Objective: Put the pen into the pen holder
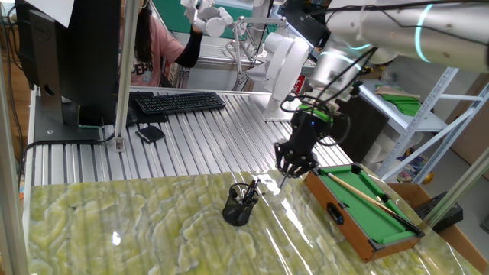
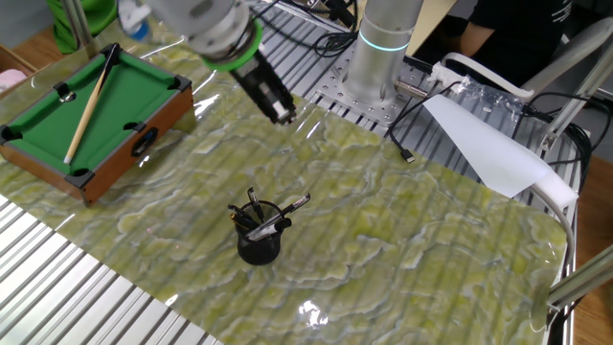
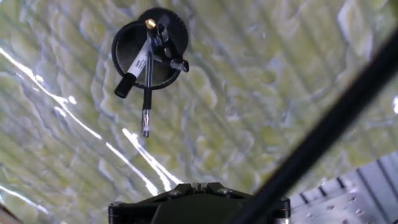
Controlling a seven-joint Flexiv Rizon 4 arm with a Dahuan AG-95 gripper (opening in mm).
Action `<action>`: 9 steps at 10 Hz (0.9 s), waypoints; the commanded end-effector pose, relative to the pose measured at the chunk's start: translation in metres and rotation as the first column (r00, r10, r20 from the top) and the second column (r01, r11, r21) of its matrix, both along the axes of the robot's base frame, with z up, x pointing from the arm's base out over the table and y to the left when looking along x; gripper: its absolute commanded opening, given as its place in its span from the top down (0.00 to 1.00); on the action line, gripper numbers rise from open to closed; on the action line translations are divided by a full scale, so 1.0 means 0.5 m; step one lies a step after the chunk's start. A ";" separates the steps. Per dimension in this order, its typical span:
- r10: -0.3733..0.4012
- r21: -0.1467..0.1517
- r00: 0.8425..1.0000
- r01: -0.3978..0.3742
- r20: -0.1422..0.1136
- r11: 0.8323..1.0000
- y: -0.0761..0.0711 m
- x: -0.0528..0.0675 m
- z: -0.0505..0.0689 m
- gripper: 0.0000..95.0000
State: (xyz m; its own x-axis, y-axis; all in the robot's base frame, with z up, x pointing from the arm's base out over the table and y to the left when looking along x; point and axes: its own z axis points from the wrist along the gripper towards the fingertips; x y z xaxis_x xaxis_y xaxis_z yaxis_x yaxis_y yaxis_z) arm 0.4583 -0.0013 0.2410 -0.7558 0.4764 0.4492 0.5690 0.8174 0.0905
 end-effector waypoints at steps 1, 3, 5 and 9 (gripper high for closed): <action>0.038 -0.065 0.995 -0.032 0.092 0.997 -0.009 -0.022 0.010 1.00; 0.051 -0.093 0.990 -0.039 0.132 0.995 -0.009 -0.032 0.014 1.00; 0.070 -0.103 0.983 -0.053 0.171 0.993 -0.016 -0.043 0.020 1.00; 0.123 -0.135 0.963 -0.093 0.239 0.986 -0.033 -0.057 0.028 1.00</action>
State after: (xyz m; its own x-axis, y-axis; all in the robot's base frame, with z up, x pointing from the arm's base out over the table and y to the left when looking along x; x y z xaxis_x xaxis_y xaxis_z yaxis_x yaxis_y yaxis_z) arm 0.4303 -0.0172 0.2549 -0.8828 0.4271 0.1957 0.4529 0.8845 0.1123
